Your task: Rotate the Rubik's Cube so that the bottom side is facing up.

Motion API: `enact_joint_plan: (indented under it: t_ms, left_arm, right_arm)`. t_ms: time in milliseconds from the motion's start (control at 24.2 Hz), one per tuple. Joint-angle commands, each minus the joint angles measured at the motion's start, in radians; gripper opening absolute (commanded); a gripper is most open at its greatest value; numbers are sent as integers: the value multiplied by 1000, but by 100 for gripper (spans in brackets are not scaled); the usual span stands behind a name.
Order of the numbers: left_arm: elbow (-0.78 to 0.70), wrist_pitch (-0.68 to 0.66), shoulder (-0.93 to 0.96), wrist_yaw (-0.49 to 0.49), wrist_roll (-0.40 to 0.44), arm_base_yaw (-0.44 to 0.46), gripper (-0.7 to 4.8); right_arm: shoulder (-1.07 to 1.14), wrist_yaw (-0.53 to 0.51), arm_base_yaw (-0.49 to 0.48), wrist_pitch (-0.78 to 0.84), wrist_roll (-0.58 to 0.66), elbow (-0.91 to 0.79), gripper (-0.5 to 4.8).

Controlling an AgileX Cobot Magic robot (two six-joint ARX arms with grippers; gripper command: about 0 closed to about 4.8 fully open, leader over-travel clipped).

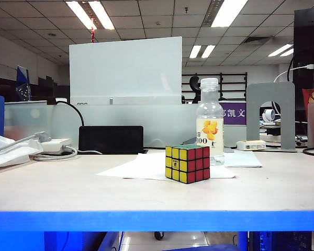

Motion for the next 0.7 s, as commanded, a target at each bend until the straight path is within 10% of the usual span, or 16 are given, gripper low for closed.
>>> enact_joint_plan:
  t_ms: [41,702]
  left_arm:
    - [-5,-2,1,54,-93,1,-4]
    - [-5,-2,0,59,-91,1,-4]
  right_arm:
    - [0,-2,1,41,4,-6,-1]
    - [0,2,1,61,14,-6,-1]
